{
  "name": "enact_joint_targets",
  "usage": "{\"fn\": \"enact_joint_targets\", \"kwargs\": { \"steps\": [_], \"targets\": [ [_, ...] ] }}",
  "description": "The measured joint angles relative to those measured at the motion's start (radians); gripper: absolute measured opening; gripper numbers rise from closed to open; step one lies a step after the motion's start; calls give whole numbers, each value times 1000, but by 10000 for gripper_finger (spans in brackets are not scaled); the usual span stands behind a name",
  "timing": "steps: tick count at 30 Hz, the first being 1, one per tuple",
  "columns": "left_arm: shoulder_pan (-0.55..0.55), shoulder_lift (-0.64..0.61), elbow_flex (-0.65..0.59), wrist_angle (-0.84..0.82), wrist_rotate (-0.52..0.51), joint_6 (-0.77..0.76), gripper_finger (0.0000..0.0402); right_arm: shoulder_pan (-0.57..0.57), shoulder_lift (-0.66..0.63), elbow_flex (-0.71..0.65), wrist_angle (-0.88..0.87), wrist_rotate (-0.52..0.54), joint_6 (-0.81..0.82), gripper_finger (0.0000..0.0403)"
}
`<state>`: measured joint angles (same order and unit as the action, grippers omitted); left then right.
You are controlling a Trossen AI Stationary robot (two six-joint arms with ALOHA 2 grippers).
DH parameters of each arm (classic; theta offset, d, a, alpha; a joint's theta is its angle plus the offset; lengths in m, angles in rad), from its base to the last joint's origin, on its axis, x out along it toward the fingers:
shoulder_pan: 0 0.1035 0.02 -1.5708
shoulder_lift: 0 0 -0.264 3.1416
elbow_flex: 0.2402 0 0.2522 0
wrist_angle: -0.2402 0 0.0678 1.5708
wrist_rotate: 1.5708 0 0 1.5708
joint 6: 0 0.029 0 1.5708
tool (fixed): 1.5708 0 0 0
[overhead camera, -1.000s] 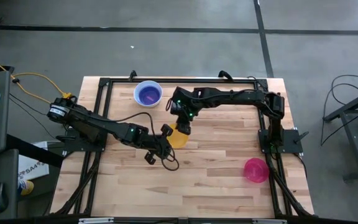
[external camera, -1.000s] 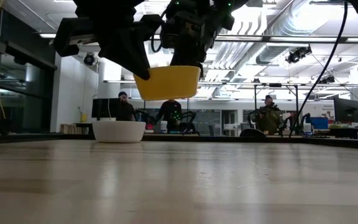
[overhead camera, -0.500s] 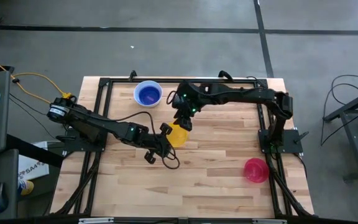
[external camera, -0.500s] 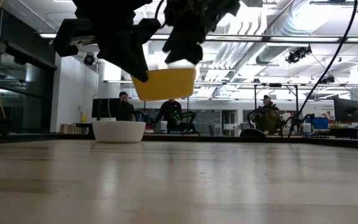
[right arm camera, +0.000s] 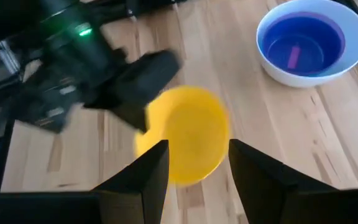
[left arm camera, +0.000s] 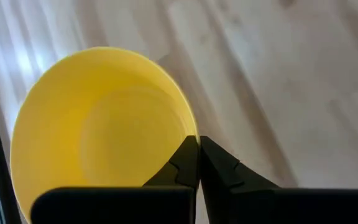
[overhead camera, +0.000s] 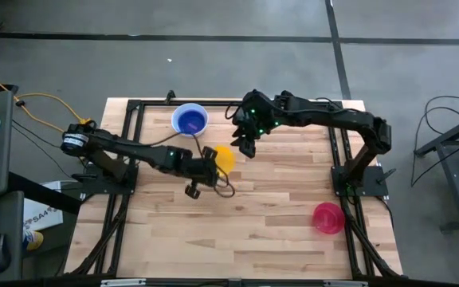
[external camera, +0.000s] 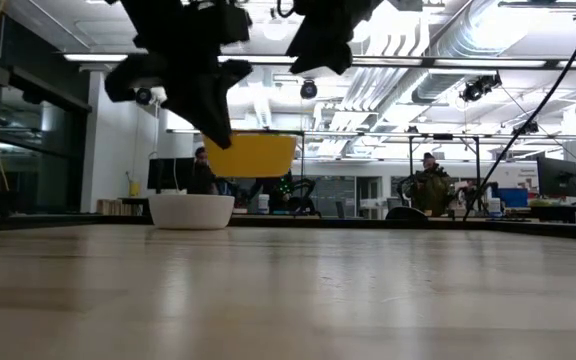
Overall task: Nest bowls inside each other
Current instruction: Stack the yellow bowl on top of the violet bowl
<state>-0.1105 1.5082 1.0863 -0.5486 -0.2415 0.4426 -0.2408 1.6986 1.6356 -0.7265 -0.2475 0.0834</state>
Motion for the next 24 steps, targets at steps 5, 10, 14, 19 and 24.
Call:
{"fn": "enact_joint_targets", "kwargs": {
  "steps": [5,10,14,19,24],
  "targets": [
    [92,0,0,-14,1,-31,0,19,-5,0,-48,10,2,160],
    [208,0,0,-22,0,-69,0,37,-4,0,-106,10,2,160],
    [301,0,0,-32,45,-102,0,54,-4,0,-154,2,5,160],
    [394,-17,-1,-40,99,-133,0,73,-4,0,-208,-37,26,160],
    [439,-75,-1,-38,102,-118,0,98,-4,0,-227,-40,24,160]
  ]
}}
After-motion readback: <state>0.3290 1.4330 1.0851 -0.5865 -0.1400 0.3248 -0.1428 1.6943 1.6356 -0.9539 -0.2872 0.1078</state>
